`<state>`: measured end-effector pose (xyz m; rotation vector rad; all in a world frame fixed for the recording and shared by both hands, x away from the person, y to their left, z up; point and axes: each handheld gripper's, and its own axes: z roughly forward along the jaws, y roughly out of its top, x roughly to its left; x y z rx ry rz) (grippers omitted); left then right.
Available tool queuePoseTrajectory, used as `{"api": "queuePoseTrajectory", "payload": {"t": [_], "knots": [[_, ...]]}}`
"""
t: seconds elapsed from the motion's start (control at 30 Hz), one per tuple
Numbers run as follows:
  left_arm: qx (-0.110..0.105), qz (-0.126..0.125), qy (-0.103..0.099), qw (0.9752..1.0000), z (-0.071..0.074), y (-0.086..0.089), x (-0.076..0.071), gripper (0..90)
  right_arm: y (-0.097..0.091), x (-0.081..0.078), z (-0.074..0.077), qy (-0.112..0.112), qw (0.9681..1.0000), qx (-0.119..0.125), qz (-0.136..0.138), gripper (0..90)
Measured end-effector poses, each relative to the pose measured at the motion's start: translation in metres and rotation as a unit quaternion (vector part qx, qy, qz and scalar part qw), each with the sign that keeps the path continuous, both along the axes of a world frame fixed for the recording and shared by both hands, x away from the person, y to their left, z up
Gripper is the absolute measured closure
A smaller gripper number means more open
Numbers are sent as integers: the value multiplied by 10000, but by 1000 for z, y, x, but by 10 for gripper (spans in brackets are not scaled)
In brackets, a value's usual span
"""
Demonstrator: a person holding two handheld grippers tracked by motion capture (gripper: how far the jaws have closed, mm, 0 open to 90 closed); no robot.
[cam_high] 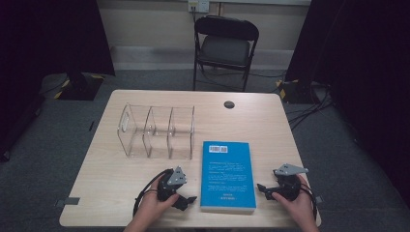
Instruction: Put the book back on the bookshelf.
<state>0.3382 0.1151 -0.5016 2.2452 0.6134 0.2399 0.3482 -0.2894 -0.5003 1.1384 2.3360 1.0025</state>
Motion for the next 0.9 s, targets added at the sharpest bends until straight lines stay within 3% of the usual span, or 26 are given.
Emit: {"api": "queuePoseTrajectory", "payload": {"t": [0.2, 0.37, 0.4, 0.5, 0.53, 0.57, 0.6, 0.63, 0.67, 0.7, 0.73, 0.83, 0.9], "knots": [[-4, 1, 0, 10000, 0, 0, 0, 90, -1, 0, 0, -6, 10000, 4, 41, 99], [-3, 1, 3, 10000, 0, 0, 0, 87, -3, -1, 2, 8, 10000, 46, -51, 158], [147, -57, -43, 9999, 1, 1, 1, 87, -4, -1, 3, 69, 10000, 38, -50, 169], [134, 16, 34, 9999, 0, -1, 2, 49, -5, -4, 13, -8, 10000, -79, 29, 201], [151, 4, 26, 9999, 1, -1, 2, 46, -4, -7, 23, -131, 9999, 74, 51, 242], [151, 4, 26, 9999, 1, -1, 2, 46, -4, -7, 23, -131, 9999, 74, 51, 242], [170, 11, 11, 9999, 1, -1, 2, 46, -3, -9, 31, -188, 9993, 296, 84, 261], [170, 11, 11, 9999, 1, -1, 2, 46, -3, -9, 31, -188, 9993, 296, 84, 261], [162, 12, 10, 9999, 1, -1, 2, 46, 1, -9, 34, -86, 9982, 584, 126, 267], [162, 12, 10, 9999, 1, -1, 2, 46, 5, -9, 34, -23, 9976, 669, 193, 292], [164, 13, 10, 9999, 1, -1, 2, 46, 9, -10, 33, 41, 9974, 655, 303, 332], [163, 13, 10, 9999, 1, -1, 2, 46, 17, -9, 32, 134, 9980, 501, 373, 325], [164, 12, 12, 9999, 1, -1, 2, 46, 21, -7, 32, 190, 9973, 588, 393, 322]]}}
